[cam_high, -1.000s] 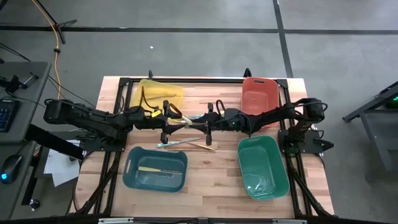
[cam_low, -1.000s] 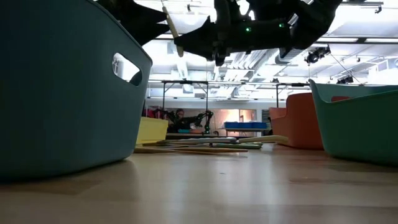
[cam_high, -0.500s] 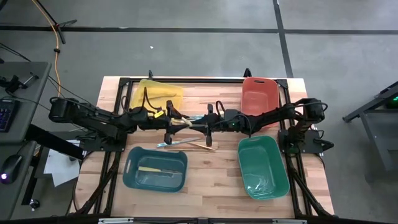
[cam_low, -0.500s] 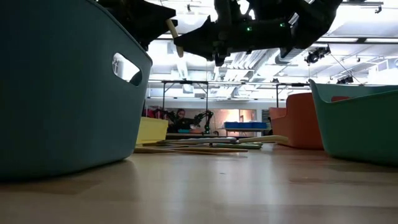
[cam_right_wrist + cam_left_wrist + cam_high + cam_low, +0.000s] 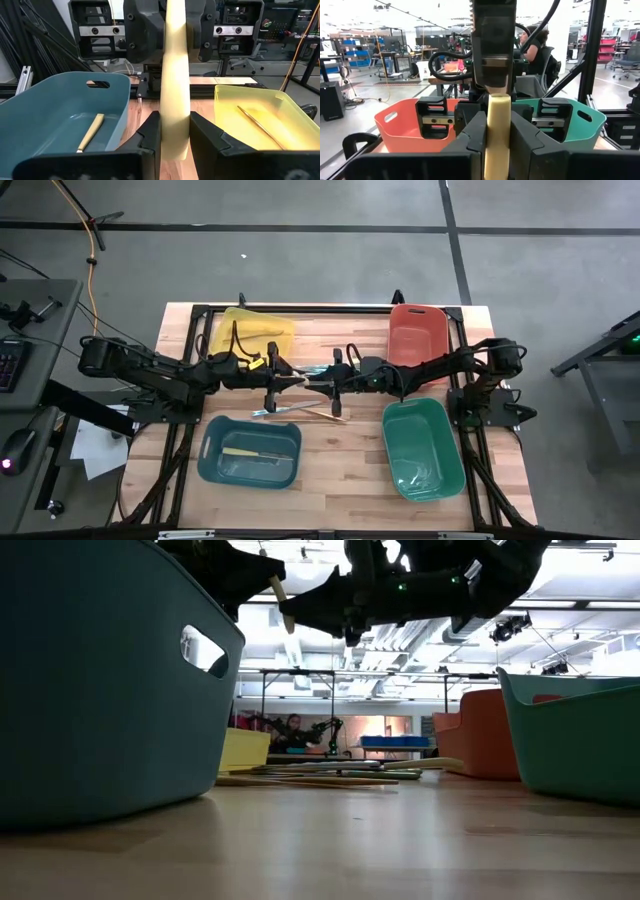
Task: Sort silverware by color (type)
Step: Put the yellow knife into the blue bin
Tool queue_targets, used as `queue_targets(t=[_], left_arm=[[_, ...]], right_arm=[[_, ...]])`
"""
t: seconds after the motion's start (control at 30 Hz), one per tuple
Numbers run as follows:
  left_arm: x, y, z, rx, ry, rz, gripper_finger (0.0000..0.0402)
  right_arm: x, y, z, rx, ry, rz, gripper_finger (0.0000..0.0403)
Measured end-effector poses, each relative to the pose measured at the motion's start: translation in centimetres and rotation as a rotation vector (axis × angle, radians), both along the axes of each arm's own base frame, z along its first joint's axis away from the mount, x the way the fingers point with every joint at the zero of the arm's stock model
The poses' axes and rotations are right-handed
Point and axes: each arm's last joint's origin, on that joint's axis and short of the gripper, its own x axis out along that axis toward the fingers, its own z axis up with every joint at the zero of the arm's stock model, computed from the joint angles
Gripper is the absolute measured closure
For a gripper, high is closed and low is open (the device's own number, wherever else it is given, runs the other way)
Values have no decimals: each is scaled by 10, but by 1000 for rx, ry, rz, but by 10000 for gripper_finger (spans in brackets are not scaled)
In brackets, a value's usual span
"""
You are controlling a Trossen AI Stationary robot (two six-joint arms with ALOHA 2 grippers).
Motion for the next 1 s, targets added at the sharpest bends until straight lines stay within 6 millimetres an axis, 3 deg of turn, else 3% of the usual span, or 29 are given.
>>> queue_targets(t=[0.2, 0.37, 0.73, 0.9, 1.0], left_arm=[[-1, 0, -2, 21, 36, 13, 367], [-11, 2, 3, 50, 99, 80, 367], [-52, 2, 17, 63, 189, 149, 367], [-66, 2, 13, 62, 161, 159, 367], [-71, 2, 13, 61, 145, 161, 367]], right_arm=[[0, -1, -2, 4, 23, -32, 225], [-6, -4, 3, -27, 74, -105, 172], [-42, -1, 33, -114, 252, -274, 161], [-71, 6, 32, -158, 206, -375, 161], [-92, 6, 29, -123, 94, -389, 161]])
